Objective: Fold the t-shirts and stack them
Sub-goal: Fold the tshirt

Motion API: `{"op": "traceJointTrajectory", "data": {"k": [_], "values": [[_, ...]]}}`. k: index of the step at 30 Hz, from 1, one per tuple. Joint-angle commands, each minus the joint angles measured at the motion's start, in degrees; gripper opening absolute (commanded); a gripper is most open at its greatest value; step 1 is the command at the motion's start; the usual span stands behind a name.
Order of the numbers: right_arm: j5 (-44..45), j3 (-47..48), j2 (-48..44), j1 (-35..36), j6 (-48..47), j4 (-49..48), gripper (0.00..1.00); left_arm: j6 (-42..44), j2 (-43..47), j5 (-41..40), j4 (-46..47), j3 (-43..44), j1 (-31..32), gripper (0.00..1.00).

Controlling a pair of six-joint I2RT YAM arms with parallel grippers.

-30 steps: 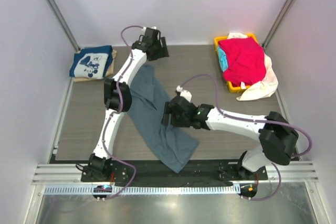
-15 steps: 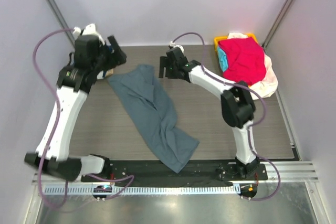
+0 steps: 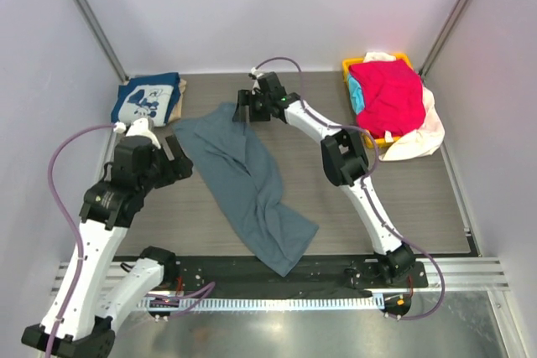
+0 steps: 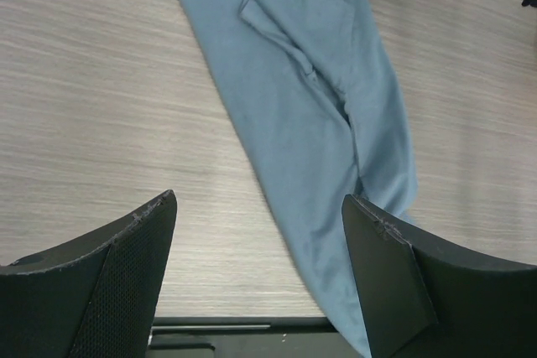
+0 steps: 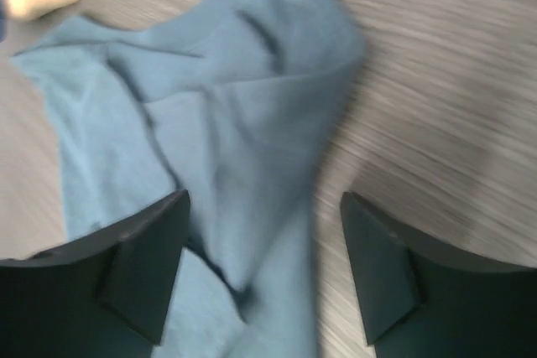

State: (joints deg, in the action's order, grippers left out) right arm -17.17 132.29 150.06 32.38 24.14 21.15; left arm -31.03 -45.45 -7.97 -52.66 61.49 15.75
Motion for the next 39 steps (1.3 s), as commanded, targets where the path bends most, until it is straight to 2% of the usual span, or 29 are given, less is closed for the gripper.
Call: {"op": "traceJointTrajectory", "data": {"k": [1,4,5,8,12,13,16,20,23,27,28,29,30,31,32,35,36,38,39], "values": [[-5.85,2.36,3.22,2.07,0.73,-0.23,0.75,0.44,2.82,-1.17,-0.42,-2.43,0.07,0.81],[-9.19,1.92,4.98,2.33,2.57,-2.51,0.44,0.70,5.63,-2.75,-0.69,-4.27,-0.01,0.81],[-9.11,1.92,5.42,2.34,2.58,-2.69,0.24,0.70,6.25,-3.28,-0.34,-4.80,0.07,0.81],[-3.68,-0.52,3.85,1.81,1.09,-2.69,0.01,0.62,8.27,-2.67,0.37,-5.33,-0.02,0.82],[15.89,-5.89,-3.08,-2.05,3.80,-2.86,0.01,0.88,9.94,-2.76,2.82,-7.44,0.07,0.82],[25.51,-6.69,-4.15,-3.02,4.77,-2.78,0.01,0.97,9.86,-2.58,2.74,-7.44,0.07,0.82],[36.11,-8.01,-6.01,-7.23,9.86,-2.60,0.01,0.97,9.59,-2.32,2.83,-7.44,-0.02,0.82],[38.26,-2.94,-2.85,-11.63,14.35,-1.81,0.01,1.23,9.07,-1.27,3.18,-7.62,-0.45,0.81],[38.70,2.95,1.54,-11.90,15.06,-0.32,0.01,1.67,9.06,0.32,3.71,-7.97,-1.68,0.81],[32.74,6.05,4.89,-11.99,16.03,-0.93,0.01,2.11,8.45,2.43,4.59,-8.23,-3.79,0.81],[30.72,6.14,5.15,-11.99,15.68,-1.80,0.04,2.20,8.36,2.69,4.59,-8.23,-3.88,0.81],[29.05,6.23,5.59,-11.99,15.15,-3.81,0.29,2.20,8.19,2.69,4.59,-8.23,-3.97,0.80],[23.99,6.49,5.86,-11.99,14.10,-4.96,0.42,2.11,8.10,2.61,4.68,-8.23,-3.97,0.81],[22.46,7.01,6.03,-11.90,11.92,-5.41,0.53,2.20,7.92,2.69,4.76,-8.32,-3.97,0.81],[21.40,8.06,5.43,-11.99,10.76,-5.33,0.70,2.20,7.92,2.87,4.76,-8.32,-3.97,0.81],[20.51,5.54,1.57,-12.25,6.29,-4.98,0.83,2.11,7.48,2.87,4.85,-8.50,-3.97,0.81],[20.42,4.22,-2.80,-12.43,5.49,-4.80,0.86,1.94,7.31,2.61,4.94,-8.58,-4.06,0.81],[22.00,-1.49,-8.08,-12.96,4.34,-3.40,0.88,1.85,6.26,2.43,4.94,-8.58,-4.06,0.81],[22.96,-4.12,-13.94,-13.13,4.42,-2.78,0.88,1.67,5.56,2.43,4.85,-8.50,-4.06,0.80]]}}
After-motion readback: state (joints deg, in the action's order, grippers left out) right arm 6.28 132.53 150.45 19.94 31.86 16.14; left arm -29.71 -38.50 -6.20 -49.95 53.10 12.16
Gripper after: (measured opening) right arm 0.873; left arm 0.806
